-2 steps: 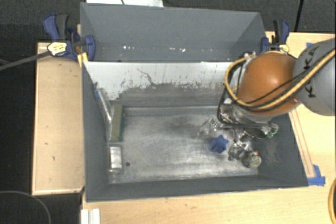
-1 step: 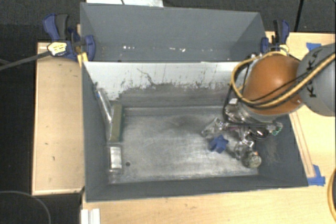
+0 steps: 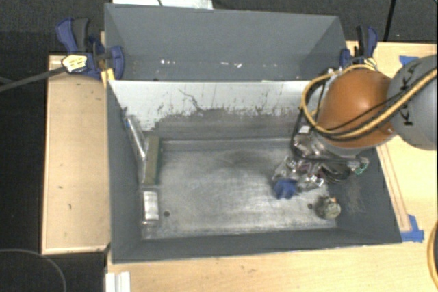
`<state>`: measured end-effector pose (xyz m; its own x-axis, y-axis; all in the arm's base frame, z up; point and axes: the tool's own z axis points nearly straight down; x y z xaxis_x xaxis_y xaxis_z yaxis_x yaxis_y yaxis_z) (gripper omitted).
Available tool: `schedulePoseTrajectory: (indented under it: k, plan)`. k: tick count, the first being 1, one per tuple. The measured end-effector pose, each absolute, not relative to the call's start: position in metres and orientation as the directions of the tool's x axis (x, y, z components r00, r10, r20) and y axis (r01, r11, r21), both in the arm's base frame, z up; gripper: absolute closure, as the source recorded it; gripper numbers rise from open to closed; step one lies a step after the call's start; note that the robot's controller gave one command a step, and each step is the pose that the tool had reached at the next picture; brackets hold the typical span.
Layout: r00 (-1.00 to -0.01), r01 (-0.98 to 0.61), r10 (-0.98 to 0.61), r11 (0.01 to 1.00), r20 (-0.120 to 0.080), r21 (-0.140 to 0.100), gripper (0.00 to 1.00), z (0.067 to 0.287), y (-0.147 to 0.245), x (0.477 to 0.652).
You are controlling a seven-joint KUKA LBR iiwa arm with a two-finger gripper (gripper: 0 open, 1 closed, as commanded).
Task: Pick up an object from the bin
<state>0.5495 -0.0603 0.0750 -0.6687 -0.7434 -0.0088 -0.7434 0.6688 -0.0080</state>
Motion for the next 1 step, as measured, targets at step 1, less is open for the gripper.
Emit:
schedulePoseTrajectory:
  k: [1]
  plan:
    - [-0.618,-0.786,-0.786,0.618,-0.006,-0.01,1.0,0.2675,-0.0784,0.5459]
